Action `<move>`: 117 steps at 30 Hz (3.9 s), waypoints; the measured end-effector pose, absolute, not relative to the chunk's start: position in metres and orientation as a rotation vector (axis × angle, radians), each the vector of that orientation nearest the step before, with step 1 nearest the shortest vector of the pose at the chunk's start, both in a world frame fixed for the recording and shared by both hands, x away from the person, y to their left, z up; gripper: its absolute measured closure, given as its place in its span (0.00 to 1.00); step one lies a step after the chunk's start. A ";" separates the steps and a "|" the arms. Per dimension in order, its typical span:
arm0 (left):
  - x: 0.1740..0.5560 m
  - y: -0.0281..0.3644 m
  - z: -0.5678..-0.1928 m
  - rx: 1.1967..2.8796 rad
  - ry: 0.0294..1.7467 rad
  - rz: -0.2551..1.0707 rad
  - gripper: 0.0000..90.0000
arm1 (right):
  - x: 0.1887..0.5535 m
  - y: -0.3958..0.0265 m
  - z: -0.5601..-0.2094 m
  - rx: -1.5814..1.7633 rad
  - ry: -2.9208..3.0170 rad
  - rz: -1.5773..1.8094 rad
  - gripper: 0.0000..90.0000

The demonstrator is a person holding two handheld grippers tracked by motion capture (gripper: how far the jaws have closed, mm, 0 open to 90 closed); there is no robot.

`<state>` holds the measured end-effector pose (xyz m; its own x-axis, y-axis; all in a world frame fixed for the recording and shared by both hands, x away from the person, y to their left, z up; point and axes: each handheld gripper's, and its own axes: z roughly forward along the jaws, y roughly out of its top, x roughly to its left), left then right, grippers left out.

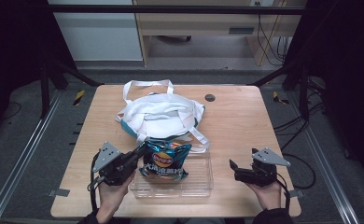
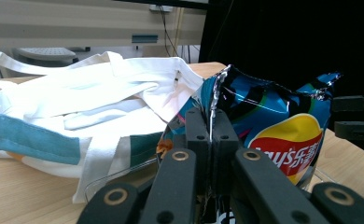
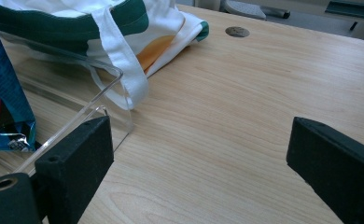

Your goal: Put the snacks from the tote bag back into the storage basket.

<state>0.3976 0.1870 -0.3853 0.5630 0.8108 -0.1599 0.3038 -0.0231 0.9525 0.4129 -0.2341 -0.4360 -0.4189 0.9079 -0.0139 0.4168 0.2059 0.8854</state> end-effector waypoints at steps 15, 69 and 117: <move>0.406 0.186 -0.388 1.590 0.992 0.546 0.98 | 0.414 -0.234 -0.437 1.224 1.934 1.153 0.08; 0.442 0.183 -0.392 1.577 0.986 0.545 0.80 | 0.417 -0.233 -0.439 1.227 1.948 1.142 0.08; 0.415 0.194 -0.398 1.744 0.902 0.629 0.25 | 0.415 -0.233 -0.438 1.217 1.940 1.143 0.08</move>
